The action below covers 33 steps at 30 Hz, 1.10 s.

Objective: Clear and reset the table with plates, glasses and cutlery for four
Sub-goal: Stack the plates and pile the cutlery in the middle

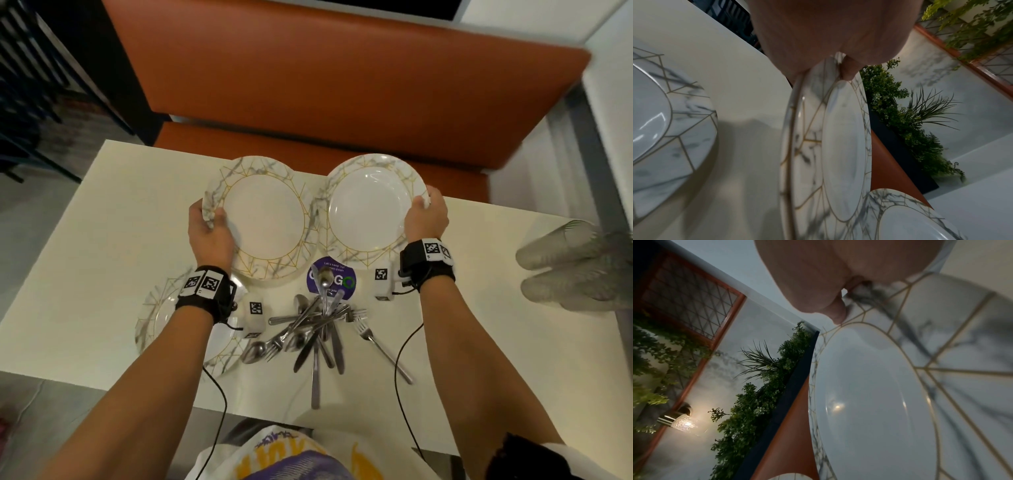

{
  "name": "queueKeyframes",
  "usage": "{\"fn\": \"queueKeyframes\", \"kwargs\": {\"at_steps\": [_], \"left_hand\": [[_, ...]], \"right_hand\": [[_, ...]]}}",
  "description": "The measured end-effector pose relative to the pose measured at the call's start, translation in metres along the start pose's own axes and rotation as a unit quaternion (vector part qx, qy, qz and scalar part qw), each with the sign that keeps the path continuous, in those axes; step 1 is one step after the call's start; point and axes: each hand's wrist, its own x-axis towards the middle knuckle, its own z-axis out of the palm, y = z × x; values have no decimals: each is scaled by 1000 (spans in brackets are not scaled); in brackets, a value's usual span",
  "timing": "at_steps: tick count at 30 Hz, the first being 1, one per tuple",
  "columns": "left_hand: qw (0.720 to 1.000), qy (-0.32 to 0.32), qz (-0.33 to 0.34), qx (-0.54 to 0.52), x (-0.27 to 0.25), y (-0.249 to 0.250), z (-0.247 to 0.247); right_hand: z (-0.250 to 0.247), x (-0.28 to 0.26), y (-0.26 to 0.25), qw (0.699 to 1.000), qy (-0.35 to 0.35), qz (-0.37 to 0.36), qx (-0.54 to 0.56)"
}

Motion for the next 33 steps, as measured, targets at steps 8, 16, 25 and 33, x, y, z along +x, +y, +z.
{"fn": "queueKeyframes", "kwargs": {"at_steps": [8, 16, 25, 33], "left_hand": [[1000, 5, -6, 3, -11, -5, -4], [998, -4, -48, -49, -21, -4, 3], [977, -7, -148, -156, -26, -1, 6], [968, -6, -193, -157, -21, -3, -7]], "right_hand": [[-12, -13, -1, 995, 75, -22, 61], [6, -28, 0, 998, 21, -9, 50], [46, -75, 10, 985, -167, 23, 22], [79, -110, -2, 977, -206, -28, -43]]}}
